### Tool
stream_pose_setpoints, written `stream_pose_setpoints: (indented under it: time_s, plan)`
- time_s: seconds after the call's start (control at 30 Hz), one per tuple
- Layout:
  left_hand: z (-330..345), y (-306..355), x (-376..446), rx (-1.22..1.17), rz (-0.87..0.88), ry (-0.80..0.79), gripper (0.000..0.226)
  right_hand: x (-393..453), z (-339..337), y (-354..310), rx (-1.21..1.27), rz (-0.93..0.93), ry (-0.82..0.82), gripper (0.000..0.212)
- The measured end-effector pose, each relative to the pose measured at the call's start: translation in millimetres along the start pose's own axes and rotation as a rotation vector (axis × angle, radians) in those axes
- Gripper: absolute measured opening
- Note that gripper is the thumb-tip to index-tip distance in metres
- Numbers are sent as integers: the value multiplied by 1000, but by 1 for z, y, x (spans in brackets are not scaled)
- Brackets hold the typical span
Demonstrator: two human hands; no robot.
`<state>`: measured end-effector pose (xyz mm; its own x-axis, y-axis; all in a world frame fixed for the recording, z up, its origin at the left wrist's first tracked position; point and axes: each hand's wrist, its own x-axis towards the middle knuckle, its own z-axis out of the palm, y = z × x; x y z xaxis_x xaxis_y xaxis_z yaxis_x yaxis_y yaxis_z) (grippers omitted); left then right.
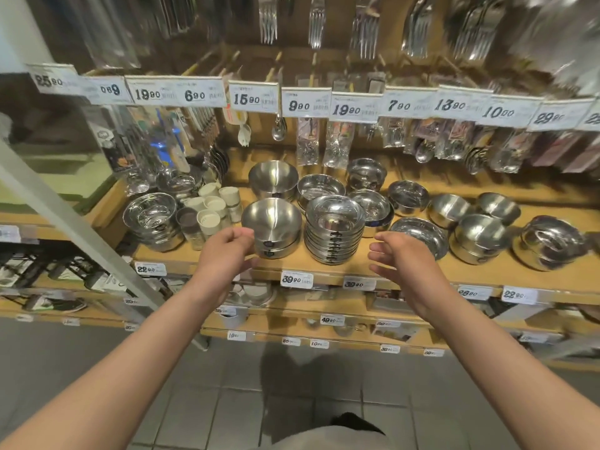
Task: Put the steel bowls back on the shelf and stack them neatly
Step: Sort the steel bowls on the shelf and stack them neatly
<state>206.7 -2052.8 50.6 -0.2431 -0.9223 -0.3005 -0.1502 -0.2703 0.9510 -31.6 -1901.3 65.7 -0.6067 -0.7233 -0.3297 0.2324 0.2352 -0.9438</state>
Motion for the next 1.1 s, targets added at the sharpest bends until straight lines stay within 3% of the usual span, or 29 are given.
stream_pose_setpoints:
  time_s: [0.27, 0.63, 0.73, 0.97, 1.1]
  plan:
    - [35, 7, 18, 15, 3, -37, 12, 42, -46, -1, 26, 16, 85, 16]
    - [137, 43, 78, 73, 13, 32, 10, 141, -109, -16, -197, 34, 51, 17]
    - [158, 50, 88, 83, -1, 66, 12, 168, -120, -22, -304, 2, -24, 25]
    - [164, 51, 99, 41, -20, 172, 13, 234, -97, -21, -552, 9, -255, 16]
    - [148, 50, 107, 19, -49, 235, 11, 261, -78, 1, -729, -22, -248, 13]
